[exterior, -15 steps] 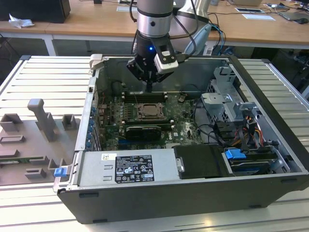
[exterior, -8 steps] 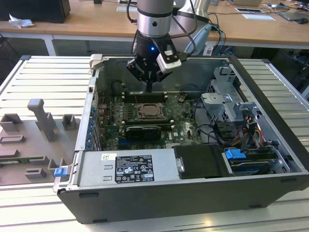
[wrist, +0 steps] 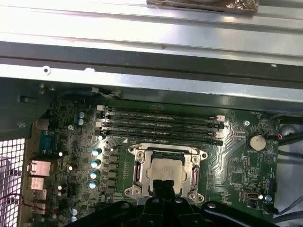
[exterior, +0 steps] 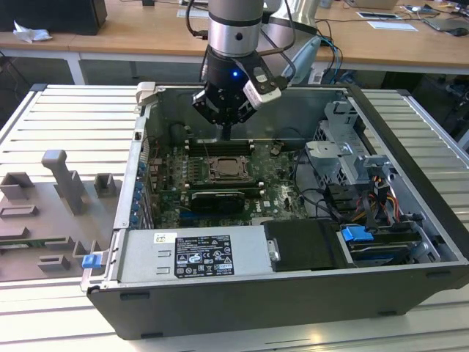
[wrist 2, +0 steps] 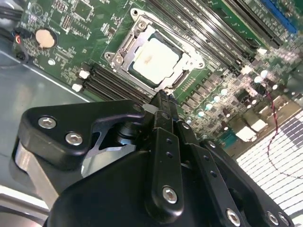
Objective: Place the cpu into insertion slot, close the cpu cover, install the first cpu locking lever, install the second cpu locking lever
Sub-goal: 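Install the first cpu locking lever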
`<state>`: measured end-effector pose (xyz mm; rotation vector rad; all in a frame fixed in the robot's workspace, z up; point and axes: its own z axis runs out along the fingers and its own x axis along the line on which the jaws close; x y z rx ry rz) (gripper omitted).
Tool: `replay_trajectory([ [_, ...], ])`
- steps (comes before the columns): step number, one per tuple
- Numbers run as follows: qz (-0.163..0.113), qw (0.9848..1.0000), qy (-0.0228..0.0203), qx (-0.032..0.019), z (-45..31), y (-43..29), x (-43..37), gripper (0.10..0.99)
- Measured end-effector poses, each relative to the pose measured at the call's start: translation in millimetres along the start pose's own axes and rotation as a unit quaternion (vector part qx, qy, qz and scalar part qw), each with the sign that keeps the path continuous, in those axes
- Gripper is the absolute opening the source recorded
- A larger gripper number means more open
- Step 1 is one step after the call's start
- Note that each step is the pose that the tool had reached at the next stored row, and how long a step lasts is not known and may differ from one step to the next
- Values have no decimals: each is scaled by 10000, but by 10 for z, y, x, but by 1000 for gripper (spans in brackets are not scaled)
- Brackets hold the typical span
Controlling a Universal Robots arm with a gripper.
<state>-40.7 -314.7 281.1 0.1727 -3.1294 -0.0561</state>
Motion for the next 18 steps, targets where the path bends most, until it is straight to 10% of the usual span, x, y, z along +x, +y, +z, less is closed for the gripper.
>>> replay_trajectory([
  [9,190,9998,-19,0,18,18,169,106],
  [18,192,9998,-41,2,98,58,500,106],
])
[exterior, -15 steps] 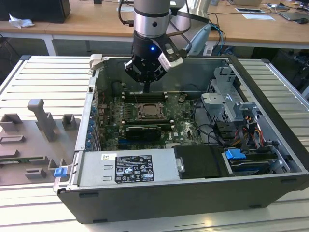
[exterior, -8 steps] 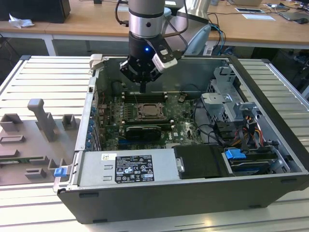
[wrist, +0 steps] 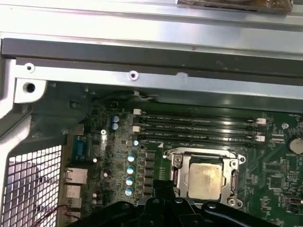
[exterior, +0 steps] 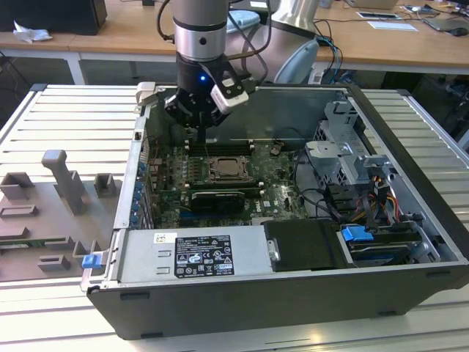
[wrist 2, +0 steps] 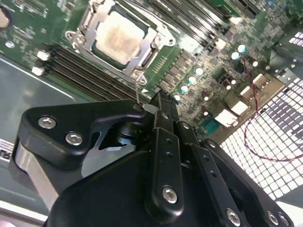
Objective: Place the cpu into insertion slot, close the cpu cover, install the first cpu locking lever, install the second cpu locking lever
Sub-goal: 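Install the first cpu locking lever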
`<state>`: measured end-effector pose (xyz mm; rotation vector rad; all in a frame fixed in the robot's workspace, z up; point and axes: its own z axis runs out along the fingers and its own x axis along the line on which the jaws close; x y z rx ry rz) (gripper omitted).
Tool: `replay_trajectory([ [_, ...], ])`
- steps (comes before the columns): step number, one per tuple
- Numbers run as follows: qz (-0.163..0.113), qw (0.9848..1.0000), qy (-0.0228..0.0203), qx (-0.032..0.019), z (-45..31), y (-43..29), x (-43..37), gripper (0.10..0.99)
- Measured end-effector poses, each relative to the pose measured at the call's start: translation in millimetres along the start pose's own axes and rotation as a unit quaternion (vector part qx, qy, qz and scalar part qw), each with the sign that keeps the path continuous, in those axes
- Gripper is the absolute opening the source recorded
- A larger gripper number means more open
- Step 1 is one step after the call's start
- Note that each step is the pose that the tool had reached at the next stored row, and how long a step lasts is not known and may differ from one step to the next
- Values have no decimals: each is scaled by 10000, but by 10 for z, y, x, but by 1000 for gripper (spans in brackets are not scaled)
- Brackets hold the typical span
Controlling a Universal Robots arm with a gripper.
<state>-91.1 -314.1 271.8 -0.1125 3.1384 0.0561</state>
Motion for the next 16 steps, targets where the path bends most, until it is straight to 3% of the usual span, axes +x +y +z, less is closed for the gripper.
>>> replay_trajectory([
  [5,0,10000,-1,1,62,39,83,106],
  [10,-1,10000,-2,-6,115,136,77,106],
  [12,0,10000,-3,-6,129,207,72,106],
  [16,1,10000,-1,-6,143,233,44,106],
])
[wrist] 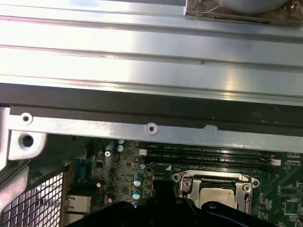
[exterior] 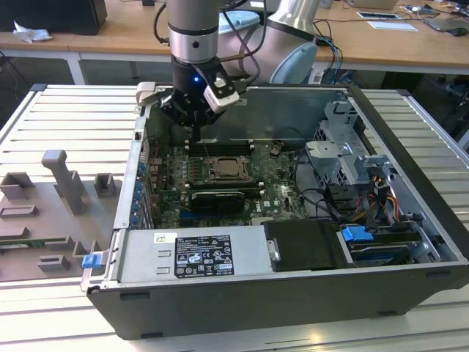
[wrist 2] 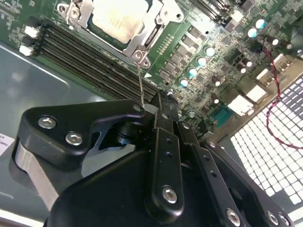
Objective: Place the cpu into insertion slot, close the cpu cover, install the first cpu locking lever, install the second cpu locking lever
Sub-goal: 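Install the first cpu locking lever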
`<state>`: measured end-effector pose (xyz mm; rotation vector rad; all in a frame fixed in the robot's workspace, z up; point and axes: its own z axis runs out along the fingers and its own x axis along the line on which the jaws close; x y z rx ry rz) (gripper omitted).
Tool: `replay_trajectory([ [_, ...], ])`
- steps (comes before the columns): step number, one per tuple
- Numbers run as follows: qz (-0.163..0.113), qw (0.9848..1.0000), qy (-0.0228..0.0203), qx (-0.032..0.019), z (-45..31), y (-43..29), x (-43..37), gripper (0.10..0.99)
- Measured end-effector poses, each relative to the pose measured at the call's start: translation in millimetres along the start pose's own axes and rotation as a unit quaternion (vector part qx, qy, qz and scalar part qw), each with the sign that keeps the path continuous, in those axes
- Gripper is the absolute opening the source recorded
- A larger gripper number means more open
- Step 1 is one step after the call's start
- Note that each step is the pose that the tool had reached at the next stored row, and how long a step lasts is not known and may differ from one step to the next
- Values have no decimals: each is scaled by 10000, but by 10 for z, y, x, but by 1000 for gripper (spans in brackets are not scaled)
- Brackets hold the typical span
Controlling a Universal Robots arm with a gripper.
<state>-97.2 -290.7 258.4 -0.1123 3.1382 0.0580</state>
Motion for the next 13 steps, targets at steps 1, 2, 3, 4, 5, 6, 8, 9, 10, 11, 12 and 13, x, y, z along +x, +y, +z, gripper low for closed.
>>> replay_trajectory([
  [1,0,10000,-1,-1,4,0,-15,106],
  [2,1,10000,-1,-1,6,-1,-24,106],
  [3,1,10000,0,0,6,-2,-27,106],
  [4,1,10000,-1,0,7,-2,-30,106],
  [5,1,10000,-1,0,9,-2,-32,106],
  [6,1,10000,-1,-1,11,-2,-38,106],
  [8,1,10000,-1,0,14,-3,-46,106],
  [9,1,10000,-1,-1,15,-3,-51,106],
  [10,1,10000,-1,0,16,-4,-57,106],
  [11,1,10000,-1,0,17,-4,-63,106],
  [12,1,10000,0,0,18,-5,-76,106],
  [13,1,10000,0,0,19,-6,-85,106],
])
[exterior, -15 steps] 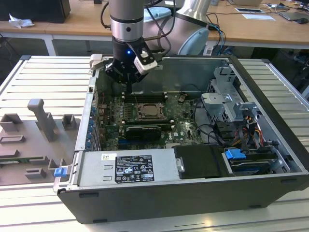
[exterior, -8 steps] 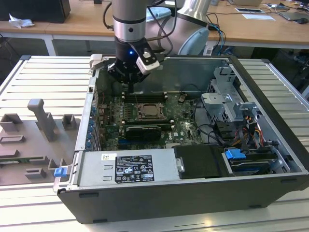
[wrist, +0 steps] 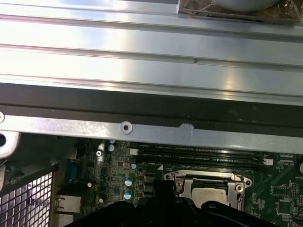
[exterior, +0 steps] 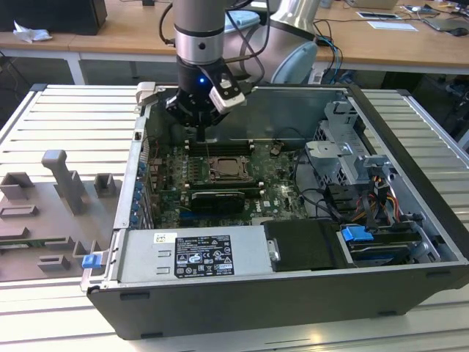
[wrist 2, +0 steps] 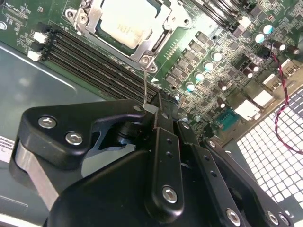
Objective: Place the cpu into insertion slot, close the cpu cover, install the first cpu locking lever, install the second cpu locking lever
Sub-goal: 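Install the first cpu locking lever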
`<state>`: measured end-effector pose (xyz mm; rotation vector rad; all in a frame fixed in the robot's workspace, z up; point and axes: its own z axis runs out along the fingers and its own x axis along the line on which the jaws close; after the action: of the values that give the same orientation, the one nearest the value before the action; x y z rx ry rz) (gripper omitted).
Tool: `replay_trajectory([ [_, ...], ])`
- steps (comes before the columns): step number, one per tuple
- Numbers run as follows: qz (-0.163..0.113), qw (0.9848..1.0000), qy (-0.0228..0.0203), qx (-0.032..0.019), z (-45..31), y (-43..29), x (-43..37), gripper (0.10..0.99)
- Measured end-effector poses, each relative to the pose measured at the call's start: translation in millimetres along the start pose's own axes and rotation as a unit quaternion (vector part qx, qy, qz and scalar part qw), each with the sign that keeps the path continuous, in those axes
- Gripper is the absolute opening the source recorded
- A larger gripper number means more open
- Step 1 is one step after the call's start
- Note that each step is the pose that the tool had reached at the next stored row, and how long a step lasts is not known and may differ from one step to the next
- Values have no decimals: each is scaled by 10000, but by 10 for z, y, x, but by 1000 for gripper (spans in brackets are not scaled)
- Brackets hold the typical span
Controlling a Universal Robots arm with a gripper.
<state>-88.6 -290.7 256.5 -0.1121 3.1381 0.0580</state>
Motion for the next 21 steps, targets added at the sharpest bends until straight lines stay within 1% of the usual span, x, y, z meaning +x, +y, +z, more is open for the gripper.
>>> replay_trajectory([
  [6,0,10000,0,0,5,-4,-58,106],
  [9,-1,10000,-1,0,14,-10,-129,106],
  [10,0,10000,0,-1,19,-12,-163,106],
  [15,1,10000,-2,-5,42,-21,-274,106],
  [16,2,10000,-1,-20,45,-23,-287,106],
  [17,3,10000,-4,-65,47,-24,-295,106],
  [18,4,9998,-13,-181,50,-24,-303,106],
  [19,7,9997,-18,-243,53,-25,-311,106],
  [20,14,9996,-21,-276,59,-27,-322,106],
  [21,30,9996,-24,-288,77,-29,-338,106],
])
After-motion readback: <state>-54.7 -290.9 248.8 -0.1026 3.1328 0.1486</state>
